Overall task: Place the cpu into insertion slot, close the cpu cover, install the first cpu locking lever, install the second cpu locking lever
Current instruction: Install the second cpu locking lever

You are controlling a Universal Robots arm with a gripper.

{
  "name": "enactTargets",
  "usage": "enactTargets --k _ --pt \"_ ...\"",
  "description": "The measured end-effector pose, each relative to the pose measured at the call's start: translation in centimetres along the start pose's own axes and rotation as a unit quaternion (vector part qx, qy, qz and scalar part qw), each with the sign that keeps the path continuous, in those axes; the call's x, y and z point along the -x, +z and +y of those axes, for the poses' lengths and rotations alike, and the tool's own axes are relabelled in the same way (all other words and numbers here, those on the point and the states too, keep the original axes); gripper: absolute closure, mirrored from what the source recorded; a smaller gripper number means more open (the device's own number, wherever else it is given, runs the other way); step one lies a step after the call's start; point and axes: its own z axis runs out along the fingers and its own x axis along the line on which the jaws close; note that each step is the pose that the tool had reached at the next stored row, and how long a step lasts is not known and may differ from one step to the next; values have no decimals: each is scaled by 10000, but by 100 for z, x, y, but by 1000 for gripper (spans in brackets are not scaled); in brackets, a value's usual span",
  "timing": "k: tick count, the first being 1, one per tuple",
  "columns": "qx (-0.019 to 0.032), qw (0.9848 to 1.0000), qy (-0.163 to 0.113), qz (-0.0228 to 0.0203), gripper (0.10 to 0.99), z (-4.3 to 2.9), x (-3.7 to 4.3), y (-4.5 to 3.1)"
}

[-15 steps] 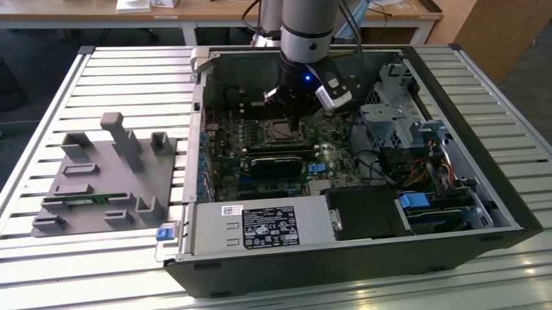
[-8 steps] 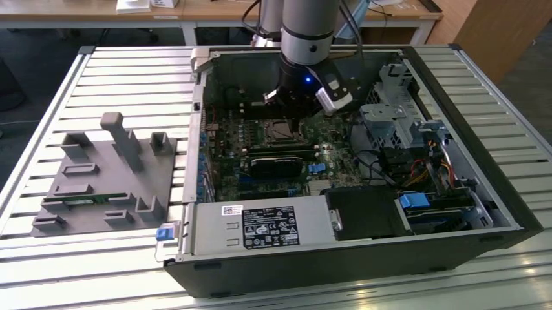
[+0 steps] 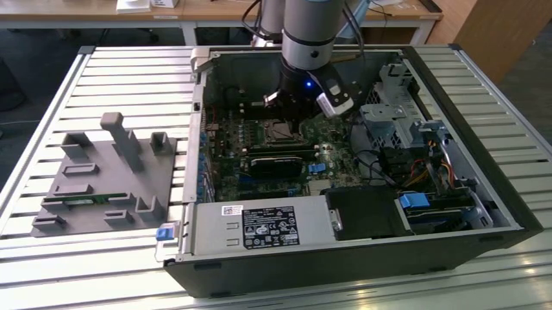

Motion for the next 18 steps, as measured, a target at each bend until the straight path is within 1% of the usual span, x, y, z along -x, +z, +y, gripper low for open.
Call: enactTargets --k 1,3,6,9,13,14,16,18 --pt "27 10000 0 -2 965 -7 0 0" --pt "60 10000 1 -3 965 -27 -1 -1" --pt "106 9999 1 -5 965 -82 -4 -4" --pt "112 9999 3 -6 965 -128 -6 -5" --pt "119 9999 8 -7 965 -164 -11 -2" --pt "132 9999 8 -7 965 -173 -17 -1" --pt "156 9999 9 -9 965 -186 -48 6" --pt "161 9999 9 -10 965 -187 -102 13"
